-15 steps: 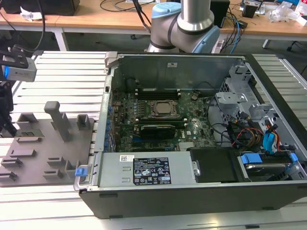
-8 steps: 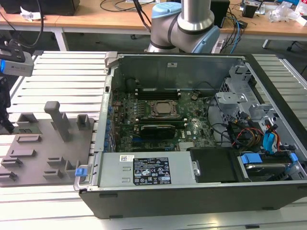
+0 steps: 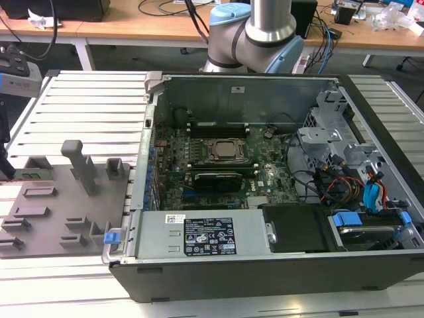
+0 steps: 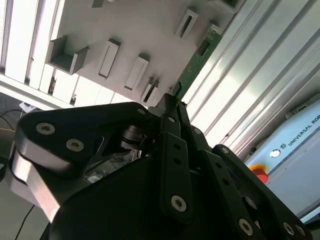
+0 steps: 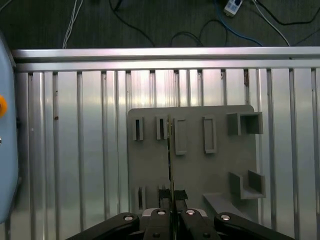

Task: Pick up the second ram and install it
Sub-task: 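Pick up the second ram and move it above second insertion slot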

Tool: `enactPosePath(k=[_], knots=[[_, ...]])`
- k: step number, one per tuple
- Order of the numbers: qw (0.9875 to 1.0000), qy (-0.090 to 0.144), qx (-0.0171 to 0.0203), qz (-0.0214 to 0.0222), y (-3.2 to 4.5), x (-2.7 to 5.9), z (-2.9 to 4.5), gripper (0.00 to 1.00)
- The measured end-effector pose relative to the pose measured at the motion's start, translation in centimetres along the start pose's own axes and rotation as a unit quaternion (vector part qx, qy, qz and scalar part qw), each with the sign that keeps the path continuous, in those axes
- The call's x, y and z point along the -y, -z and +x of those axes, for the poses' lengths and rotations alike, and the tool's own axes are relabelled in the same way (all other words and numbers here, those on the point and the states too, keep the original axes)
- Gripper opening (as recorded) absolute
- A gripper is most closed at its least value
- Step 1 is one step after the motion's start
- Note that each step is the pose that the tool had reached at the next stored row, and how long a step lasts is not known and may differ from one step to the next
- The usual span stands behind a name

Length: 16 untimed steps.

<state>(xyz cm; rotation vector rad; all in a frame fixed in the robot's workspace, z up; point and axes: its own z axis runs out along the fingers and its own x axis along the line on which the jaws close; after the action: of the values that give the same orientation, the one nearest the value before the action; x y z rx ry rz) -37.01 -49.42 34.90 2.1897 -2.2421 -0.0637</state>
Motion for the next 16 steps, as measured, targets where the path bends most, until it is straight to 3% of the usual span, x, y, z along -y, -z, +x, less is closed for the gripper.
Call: enactPosePath(k=[2,9,16], knots=[[1.0000,0.000,0.0000,0.0000,0.75,-0.02,-0.02,0.14],[1.0000,0.000,0.0000,0.0000,2.30,-0.08,-0.06,0.14],[1.0000,0.000,0.0000,0.0000,3.30,-0.11,-0.08,0.14]])
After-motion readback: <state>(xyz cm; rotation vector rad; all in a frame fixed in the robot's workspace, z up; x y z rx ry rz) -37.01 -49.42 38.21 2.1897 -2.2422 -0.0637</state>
